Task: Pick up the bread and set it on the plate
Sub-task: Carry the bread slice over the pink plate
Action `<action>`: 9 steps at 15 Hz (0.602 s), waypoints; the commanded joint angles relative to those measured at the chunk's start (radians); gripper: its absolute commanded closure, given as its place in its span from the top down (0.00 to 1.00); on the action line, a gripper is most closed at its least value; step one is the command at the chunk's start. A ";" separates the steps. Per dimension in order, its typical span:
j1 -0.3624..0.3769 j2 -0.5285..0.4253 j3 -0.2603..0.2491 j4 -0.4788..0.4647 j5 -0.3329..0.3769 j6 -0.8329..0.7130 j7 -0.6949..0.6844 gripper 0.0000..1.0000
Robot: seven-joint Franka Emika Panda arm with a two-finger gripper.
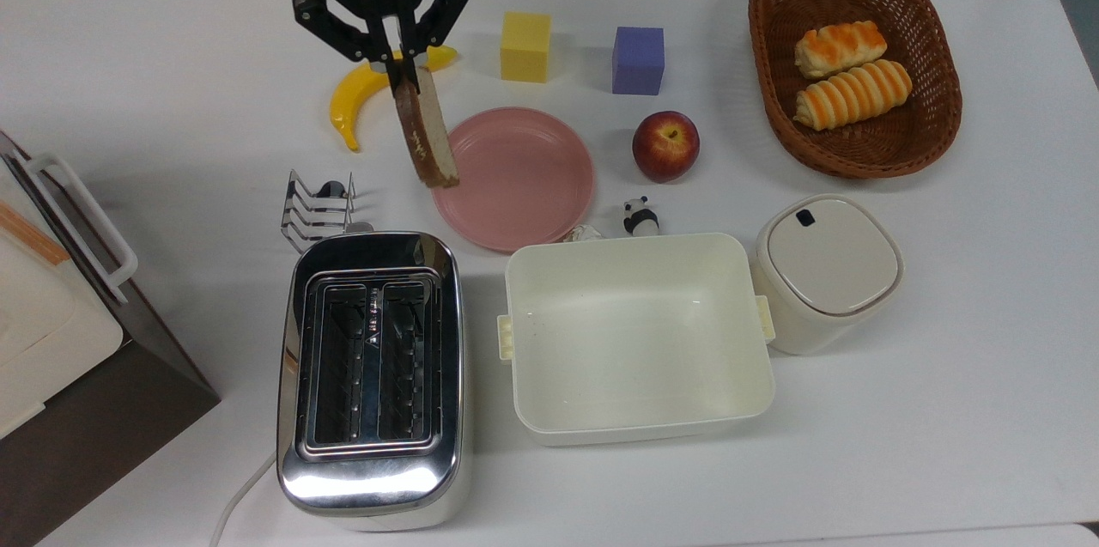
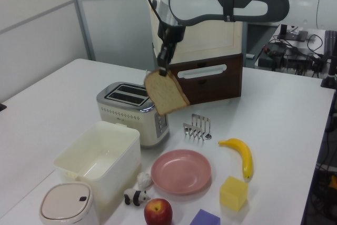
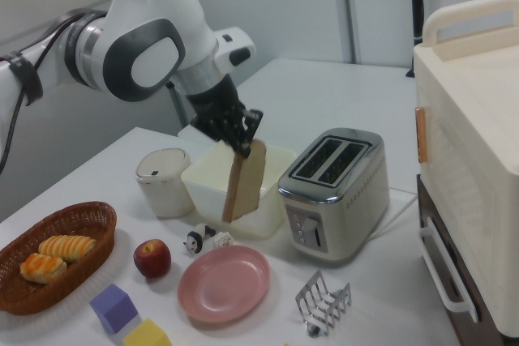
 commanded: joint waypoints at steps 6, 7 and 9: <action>0.065 -0.019 -0.003 -0.101 -0.002 -0.179 -0.033 0.00; 0.076 -0.018 -0.003 -0.118 -0.019 -0.177 -0.019 0.00; 0.096 -0.006 -0.002 -0.134 -0.050 -0.176 0.024 0.00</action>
